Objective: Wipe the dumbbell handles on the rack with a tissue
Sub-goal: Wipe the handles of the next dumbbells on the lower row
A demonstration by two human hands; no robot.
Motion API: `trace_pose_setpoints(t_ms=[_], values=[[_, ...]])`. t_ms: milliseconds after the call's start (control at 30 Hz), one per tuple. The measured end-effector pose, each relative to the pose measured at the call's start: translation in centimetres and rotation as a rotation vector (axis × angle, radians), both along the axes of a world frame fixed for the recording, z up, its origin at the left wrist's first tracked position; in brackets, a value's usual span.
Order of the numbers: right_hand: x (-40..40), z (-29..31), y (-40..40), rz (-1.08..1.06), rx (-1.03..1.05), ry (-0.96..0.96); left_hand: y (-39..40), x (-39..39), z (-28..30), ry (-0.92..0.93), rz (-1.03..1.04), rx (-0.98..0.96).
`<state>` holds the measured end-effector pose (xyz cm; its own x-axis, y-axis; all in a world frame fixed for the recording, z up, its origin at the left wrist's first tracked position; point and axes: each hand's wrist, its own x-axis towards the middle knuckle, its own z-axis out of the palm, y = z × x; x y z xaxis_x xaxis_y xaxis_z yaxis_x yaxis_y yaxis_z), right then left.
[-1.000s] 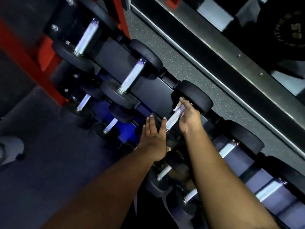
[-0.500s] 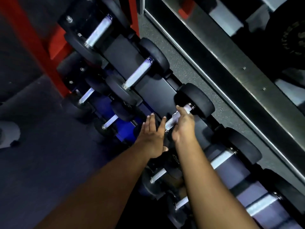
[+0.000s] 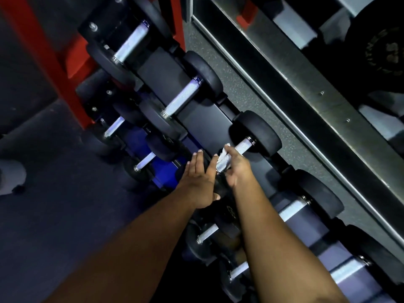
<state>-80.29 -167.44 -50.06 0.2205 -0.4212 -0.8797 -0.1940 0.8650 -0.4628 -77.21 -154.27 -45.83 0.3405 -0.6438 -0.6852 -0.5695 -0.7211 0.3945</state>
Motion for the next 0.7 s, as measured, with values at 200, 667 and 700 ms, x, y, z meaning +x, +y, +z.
trace_pose_setpoints(t_ms=[200,667,700], values=[[-2.6,0.2,2.2,0.107,-0.128,-0.100,0.1,0.1,-0.3,-0.009,0.007,-0.012],[-4.6,0.8,2.6,0.407,-0.760,0.165,0.3,-0.1,-0.7,-0.019,0.008,-0.029],[-5.0,1.0,2.5,0.641,-0.913,0.283,0.1,-0.1,-0.5,-0.021,0.006,-0.036]])
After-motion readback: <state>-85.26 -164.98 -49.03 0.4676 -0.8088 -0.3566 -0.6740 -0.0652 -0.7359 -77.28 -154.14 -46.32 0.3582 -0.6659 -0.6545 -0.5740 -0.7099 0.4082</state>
